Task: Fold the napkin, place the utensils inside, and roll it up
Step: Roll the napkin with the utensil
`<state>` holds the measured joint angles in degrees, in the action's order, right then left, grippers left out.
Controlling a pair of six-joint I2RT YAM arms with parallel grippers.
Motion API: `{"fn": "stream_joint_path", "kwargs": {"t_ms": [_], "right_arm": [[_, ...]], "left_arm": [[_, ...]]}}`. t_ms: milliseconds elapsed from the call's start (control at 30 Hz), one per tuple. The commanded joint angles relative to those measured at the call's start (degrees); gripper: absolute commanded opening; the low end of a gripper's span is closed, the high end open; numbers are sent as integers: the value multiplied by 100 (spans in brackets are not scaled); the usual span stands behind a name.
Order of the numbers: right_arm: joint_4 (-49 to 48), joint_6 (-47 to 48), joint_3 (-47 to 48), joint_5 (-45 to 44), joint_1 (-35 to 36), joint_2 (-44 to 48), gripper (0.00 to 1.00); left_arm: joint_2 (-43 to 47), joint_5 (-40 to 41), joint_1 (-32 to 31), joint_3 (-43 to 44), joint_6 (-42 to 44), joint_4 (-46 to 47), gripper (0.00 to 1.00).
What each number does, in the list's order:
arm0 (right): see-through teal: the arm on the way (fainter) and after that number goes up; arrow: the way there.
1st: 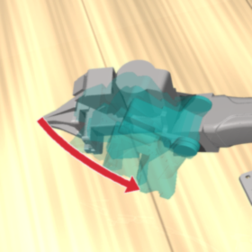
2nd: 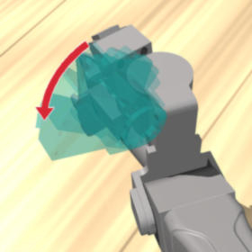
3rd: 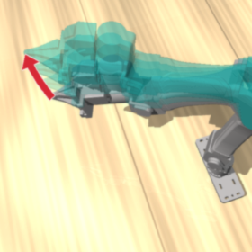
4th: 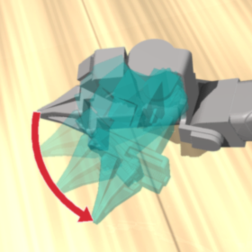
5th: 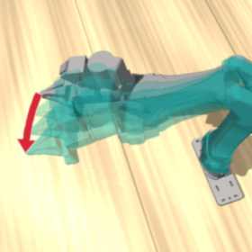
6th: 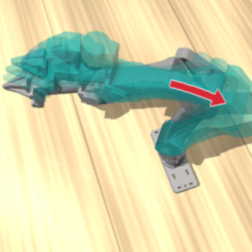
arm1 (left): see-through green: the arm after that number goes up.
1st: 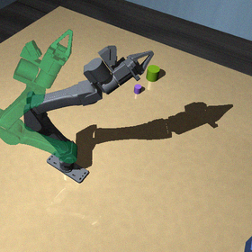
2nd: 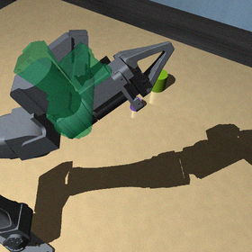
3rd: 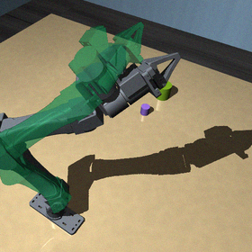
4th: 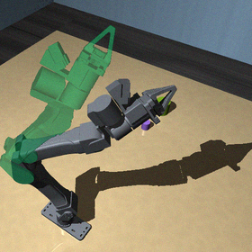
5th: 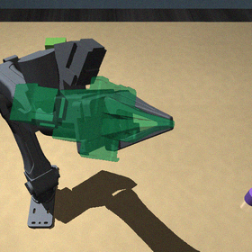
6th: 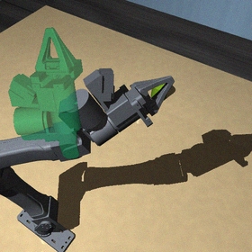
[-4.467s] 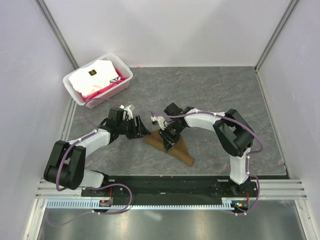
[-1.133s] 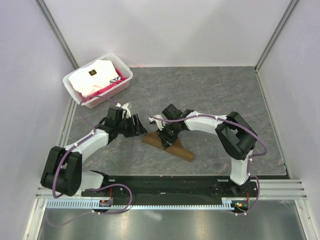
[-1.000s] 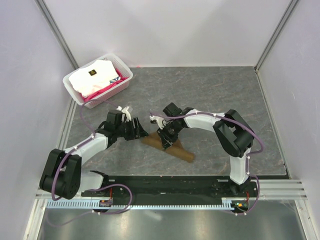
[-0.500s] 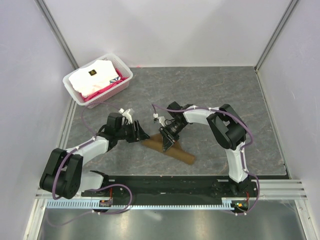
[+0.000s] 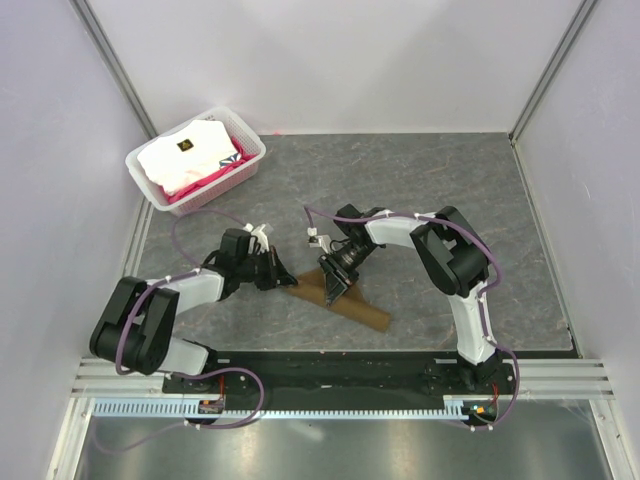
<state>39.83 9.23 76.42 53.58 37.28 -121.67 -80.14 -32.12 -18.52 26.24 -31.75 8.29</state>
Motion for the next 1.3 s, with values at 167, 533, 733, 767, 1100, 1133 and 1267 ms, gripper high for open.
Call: {"fn": "stream_joint_path", "kwargs": {"t_ms": [167,533,733,767,1100,1133,1267], "right_arm": [[-248,-220,110,-1892,16,854,51],[-1627,16,-1015,-4292,885,2454,75],[-2032,272,-1367,-5928,1756,2543,77],[-2058,307,-1384,-6017,1818,2508,77],[-1857,219,-1253,-6149,1968,1779,67],[-1839,193,-1218,-6141,1968,1726,67],[-1778,96,-1130,-6018,1924,1541,61]], "left_arm": [[-458,215,-29,364,-68,-293,2],[-898,232,-29,838,-51,-758,2],[-1048,250,-37,1050,37,-1022,2],[-1074,250,-29,1067,20,-1023,2],[-1179,75,-28,1199,46,-1032,2],[-1180,65,-20,1208,46,-1032,2],[-1162,21,-20,1234,72,-1049,2]]}}
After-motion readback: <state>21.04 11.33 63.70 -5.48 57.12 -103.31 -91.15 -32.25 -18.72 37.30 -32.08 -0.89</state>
